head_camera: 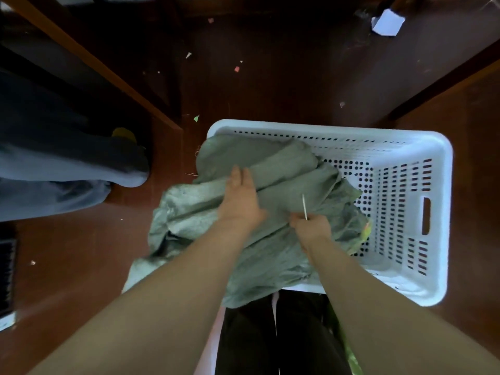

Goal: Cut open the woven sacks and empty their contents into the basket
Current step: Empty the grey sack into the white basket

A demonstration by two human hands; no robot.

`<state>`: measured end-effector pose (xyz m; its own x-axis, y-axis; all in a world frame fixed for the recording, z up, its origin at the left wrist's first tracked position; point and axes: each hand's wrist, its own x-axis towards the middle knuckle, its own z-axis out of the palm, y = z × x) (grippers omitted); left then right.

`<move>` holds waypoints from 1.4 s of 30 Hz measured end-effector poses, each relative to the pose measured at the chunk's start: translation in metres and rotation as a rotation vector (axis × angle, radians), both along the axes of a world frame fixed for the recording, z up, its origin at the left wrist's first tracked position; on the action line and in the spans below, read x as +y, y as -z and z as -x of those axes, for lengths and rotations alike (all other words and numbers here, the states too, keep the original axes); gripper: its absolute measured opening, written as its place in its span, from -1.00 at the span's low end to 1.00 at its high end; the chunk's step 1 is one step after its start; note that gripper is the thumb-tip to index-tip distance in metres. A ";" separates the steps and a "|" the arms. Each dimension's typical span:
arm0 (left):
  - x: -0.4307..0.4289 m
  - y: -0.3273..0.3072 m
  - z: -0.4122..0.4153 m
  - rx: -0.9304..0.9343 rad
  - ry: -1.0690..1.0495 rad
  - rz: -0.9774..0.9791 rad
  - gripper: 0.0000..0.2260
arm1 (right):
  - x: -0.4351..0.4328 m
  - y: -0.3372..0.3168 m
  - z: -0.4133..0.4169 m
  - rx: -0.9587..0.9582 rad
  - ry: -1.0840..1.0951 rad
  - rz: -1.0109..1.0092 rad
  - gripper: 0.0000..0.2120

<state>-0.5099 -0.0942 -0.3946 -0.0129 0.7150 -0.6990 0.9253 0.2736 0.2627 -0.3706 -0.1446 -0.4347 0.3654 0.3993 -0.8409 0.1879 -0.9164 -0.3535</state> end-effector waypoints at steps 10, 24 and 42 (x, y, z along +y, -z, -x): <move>0.001 0.048 -0.053 0.165 0.322 -0.048 -0.19 | 0.028 0.040 -0.056 -0.293 0.103 -0.039 -0.57; 0.010 -0.033 -0.061 -0.201 -0.187 -0.124 -0.75 | 0.050 -0.036 -0.067 -0.050 0.424 -0.112 -0.82; -0.050 -0.118 -0.055 -0.534 -0.519 -0.305 -0.82 | -0.027 -0.132 -0.079 -0.009 0.084 -0.260 -0.82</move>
